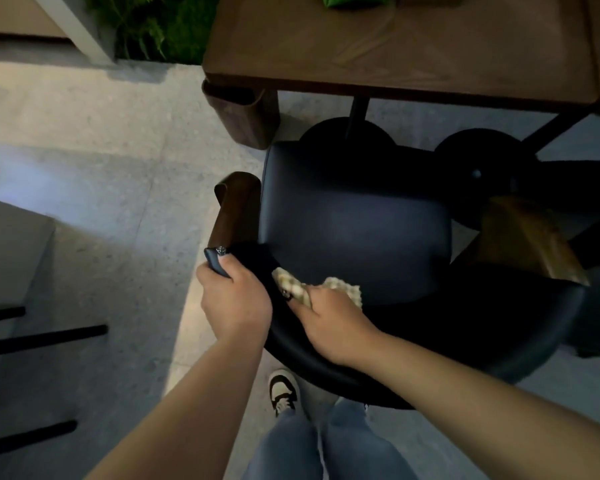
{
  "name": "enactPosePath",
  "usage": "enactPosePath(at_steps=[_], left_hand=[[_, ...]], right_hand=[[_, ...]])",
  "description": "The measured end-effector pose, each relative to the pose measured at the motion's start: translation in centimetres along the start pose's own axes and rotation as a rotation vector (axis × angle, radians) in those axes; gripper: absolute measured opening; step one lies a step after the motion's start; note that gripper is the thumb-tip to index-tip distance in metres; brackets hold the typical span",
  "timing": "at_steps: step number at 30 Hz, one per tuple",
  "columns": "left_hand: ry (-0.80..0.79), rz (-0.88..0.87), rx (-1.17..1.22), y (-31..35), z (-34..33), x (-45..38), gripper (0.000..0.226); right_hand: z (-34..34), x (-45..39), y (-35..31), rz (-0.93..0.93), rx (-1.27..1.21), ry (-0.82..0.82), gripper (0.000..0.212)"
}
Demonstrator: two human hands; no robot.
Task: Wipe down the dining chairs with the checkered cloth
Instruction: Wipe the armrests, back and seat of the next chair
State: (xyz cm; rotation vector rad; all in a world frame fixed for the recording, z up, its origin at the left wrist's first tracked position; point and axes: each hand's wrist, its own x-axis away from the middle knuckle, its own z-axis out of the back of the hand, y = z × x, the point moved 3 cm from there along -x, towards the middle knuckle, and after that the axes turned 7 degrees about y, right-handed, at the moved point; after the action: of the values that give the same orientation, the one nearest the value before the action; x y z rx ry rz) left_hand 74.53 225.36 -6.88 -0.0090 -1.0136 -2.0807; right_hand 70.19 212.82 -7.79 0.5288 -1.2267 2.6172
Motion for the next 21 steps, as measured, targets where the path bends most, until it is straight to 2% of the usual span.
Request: enactPosePath(at_steps=[2, 5, 7, 8, 11, 12, 14, 17, 19, 21], left_hand=[[-0.001, 0.006, -0.001, 0.0, 0.0, 0.0, 0.033], [-0.002, 0.003, 0.015, -0.2, 0.0, -0.2, 0.038], [-0.028, 0.006, 0.035, -0.1, -0.1, -0.1, 0.041], [-0.038, 0.014, 0.045, 0.0, -0.1, 0.0, 0.043], [-0.058, 0.156, 0.084, -0.4, 0.1, 1.1, 0.049], [-0.059, 0.195, 0.083, -0.6, 0.0, 1.6, 0.05], [-0.037, 0.156, 0.037, -1.5, -0.1, 2.4, 0.045], [0.014, 0.041, 0.05, -1.6, -0.2, 2.6, 0.038], [0.032, 0.029, 0.048, -2.0, -0.5, 2.3, 0.033], [0.028, 0.019, 0.03, -2.0, -0.6, 2.2, 0.03]], right_hand=[[0.9, 3.2, -0.9, 0.112, -0.087, -0.019, 0.029], [2.1, 7.2, -1.6, 0.331, -0.033, -0.085, 0.047], [2.7, 8.0, -0.9, 0.382, -0.001, -0.117, 0.052], [3.3, 7.9, -0.7, 0.372, -0.037, -0.098, 0.048], [4.6, 4.5, 0.6, 0.178, -0.109, 0.094, 0.013], [4.8, 2.2, 1.7, 0.073, -0.048, 0.127, 0.022], [3.7, -1.8, 4.6, -0.162, 0.094, 0.053, 0.029], [0.4, -6.1, 8.3, -0.408, -0.007, -0.083, 0.028], [-1.8, -7.0, 8.9, -0.442, 0.073, -0.217, 0.027], [-2.8, -7.5, 8.6, -0.411, 0.182, -0.249, 0.039]])
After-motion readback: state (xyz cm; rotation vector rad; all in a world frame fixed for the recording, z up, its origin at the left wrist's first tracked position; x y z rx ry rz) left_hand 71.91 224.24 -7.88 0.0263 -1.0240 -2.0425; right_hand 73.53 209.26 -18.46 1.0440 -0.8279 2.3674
